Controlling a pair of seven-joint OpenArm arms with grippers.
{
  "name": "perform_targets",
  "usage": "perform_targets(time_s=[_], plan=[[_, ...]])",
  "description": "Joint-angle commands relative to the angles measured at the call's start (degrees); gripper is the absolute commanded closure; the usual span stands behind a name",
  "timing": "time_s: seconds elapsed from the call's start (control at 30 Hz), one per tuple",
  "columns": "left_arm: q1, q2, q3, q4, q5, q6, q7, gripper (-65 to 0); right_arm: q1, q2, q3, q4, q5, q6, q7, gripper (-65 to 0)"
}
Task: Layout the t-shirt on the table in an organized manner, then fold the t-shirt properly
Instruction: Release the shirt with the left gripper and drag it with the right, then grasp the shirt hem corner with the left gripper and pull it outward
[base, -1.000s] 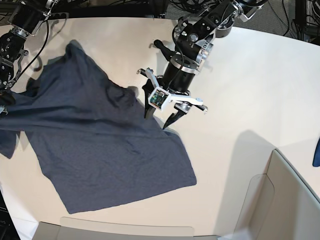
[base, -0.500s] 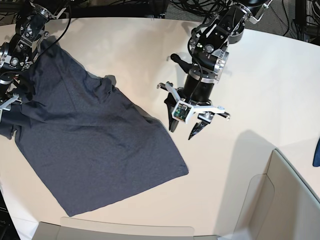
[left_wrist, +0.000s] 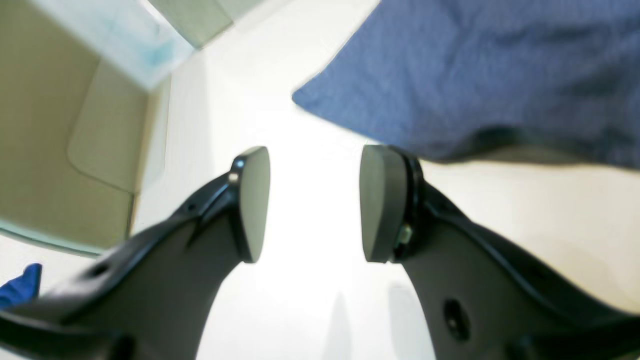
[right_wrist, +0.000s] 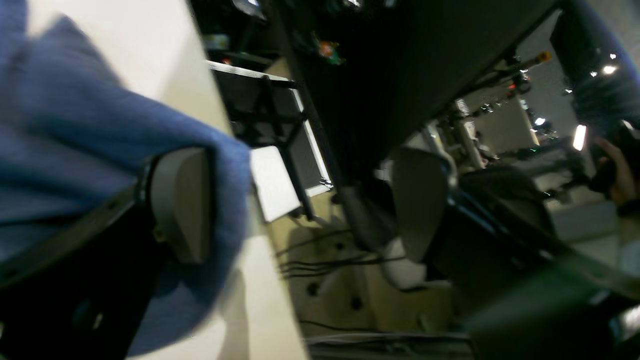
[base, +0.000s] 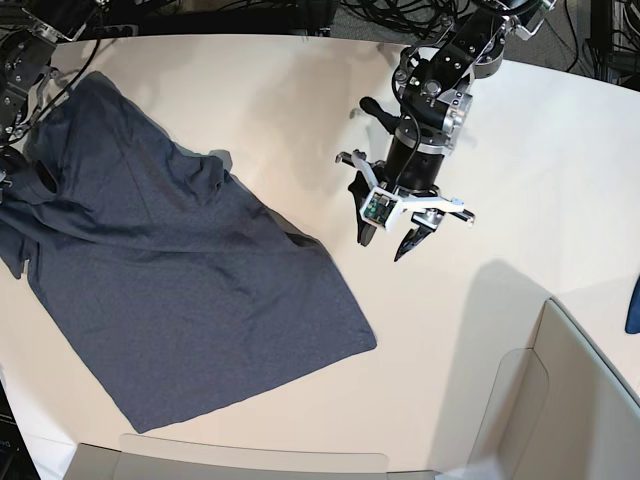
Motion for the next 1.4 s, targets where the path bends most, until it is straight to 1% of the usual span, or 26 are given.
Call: perform_targets(time_s=[0.0,0.1,0.17,0.2,0.3,0.33,0.4,0.5,0.6,0.7,0.77,0.87,1.0,1.07,1.17,1.27,1.3,1.33,1.37], plan=[[-0.74,-0.76,-0.07,0.92,0.66,0.42,-2.02,-27.2,1.43,1.85,1.89,0.45,-0.71,-1.27,0.98,-52.7],[0.23,-1.28,-0.07,0.92,0.66,0.42,-2.2,-27.2,4.77,1.76,7.87,-1.14,-0.27,-1.27,0.98,-52.7],[0.49,-1.37,0.02,0.92,0.66,0.42,-2.2,-27.2,7.5,0.71,11.82,-1.05,0.44,-1.27,1.07,-52.7],[0.58,-1.37,0.02,0.92,0.66,0.42,-2.28,-27.2,8.46,-0.26,13.58,-0.52,2.02,-1.27,1.07,-52.7],[0.58,-1.72,0.02,0.92,0.66,0.42,-2.28,-27.2,9.61,-2.28,18.85,2.56,9.49,-1.27,1.07,-52.7],[0.58,-1.72,0.02,0.92,0.66,0.42,-2.28,-27.2,9.43,-2.81,19.03,3.35,11.78,-1.27,1.07,-52.7],[0.58,-1.72,0.02,0.83,0.66,0.42,-2.28,-27.2,9.25,-3.51,18.94,3.79,14.24,-1.27,0.72,-52.7],[0.58,-1.81,0.02,0.83,0.66,0.33,-2.28,-27.2,9.25,-4.22,18.85,2.38,13.8,-1.18,0.63,-52.7],[1.37,-2.69,0.02,0.83,0.66,0.33,-2.2,-27.2,9.17,-4.39,18.85,0.36,13.54,-1.18,0.63,-52.7],[1.81,-2.78,0.02,0.83,0.66,0.33,-2.2,-27.2,7.06,-4.39,18.77,-1.49,14.59,-0.56,0.98,-52.7],[1.81,-2.78,0.02,0.75,0.66,0.33,-2.2,-27.2,5.3,-4.13,16.66,-2.28,19.95,2.08,0.72,-52.7],[1.81,-2.78,0.02,0.13,0.66,0.33,-2.2,-27.2,1.43,-4.04,15.43,-2.45,30.94,6.03,-0.33,-52.7],[1.81,-2.78,0.02,-0.4,0.66,0.33,-2.2,-27.2,-1.03,-4.04,15.78,-2.28,45.36,8.14,-8.51,-52.7],[1.46,-2.78,-0.24,-0.57,0.93,0.33,-2.2,-27.2,-3.32,-4.13,15.69,-2.28,51.16,8.32,-10.18,-52.7],[0.93,-2.78,-0.59,-0.75,0.93,0.33,-2.2,-27.2,-5.69,-4.74,15.07,-1.31,57.49,8.32,-10.8,-52.7],[-3.99,-2.6,-0.07,-2.15,0.75,0.33,-2.11,-26.7,-8.86,-7.64,11.03,1.41,61.54,8.32,-10.62,-52.7],[-5.4,-2.43,-0.07,-3.91,0.75,0.33,-2.2,-25.3,-9.82,-8.61,9.89,2.82,62.06,8.32,-10.53,-52.7],[-7.16,-1.64,-0.07,-6.46,0.66,0.33,-2.28,-22.5,-10.7,-9.58,8.57,4.58,62.68,8.32,-10.44,-52.7],[-8.74,-0.14,0.02,-8.92,0.66,0.33,-2.28,-19.5,-11.41,-10.63,7.07,6.16,62.94,8.32,-10.53,-52.7]])
